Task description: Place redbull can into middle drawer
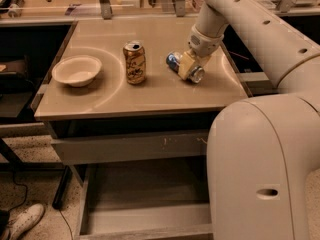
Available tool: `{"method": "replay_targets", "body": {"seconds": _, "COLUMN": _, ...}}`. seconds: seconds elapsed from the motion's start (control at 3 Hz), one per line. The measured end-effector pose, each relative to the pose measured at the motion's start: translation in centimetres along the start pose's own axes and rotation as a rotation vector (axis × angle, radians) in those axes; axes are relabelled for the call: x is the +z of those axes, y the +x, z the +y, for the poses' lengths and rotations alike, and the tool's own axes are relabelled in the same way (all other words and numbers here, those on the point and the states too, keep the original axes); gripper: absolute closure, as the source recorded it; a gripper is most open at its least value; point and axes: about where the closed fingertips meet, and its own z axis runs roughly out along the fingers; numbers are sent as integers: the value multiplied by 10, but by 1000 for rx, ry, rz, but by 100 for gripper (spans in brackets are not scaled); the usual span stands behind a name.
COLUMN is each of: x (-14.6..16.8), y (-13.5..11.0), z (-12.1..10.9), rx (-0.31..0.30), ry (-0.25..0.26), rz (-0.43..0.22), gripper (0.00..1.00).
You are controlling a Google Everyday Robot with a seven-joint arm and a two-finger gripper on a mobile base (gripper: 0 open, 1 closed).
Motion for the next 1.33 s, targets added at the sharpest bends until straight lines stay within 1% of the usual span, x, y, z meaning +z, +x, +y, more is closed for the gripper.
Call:
{"method": "replay_targets", "body": {"seconds": 0.33, "x": -26, "y": 20, "z": 3, "rx": -19, "ry": 15, "rz": -37, "gripper": 100}}
{"method": "replay_targets", "body": {"seconds": 0.67, "x": -56, "y": 57, "z": 18, "rx": -10, "ry": 26, "rz": -54, "gripper": 100}}
{"method": "replay_targets", "body": {"seconds": 1.0, "x": -76, "y": 105, "z": 43, "rx": 1, "ry": 18, "rz": -51, "gripper": 100}}
{"method": "replay_targets", "body": {"seconds": 1.33, "x": -76, "y": 104, "z": 43, "rx": 1, "ry": 18, "rz": -51, "gripper": 100}}
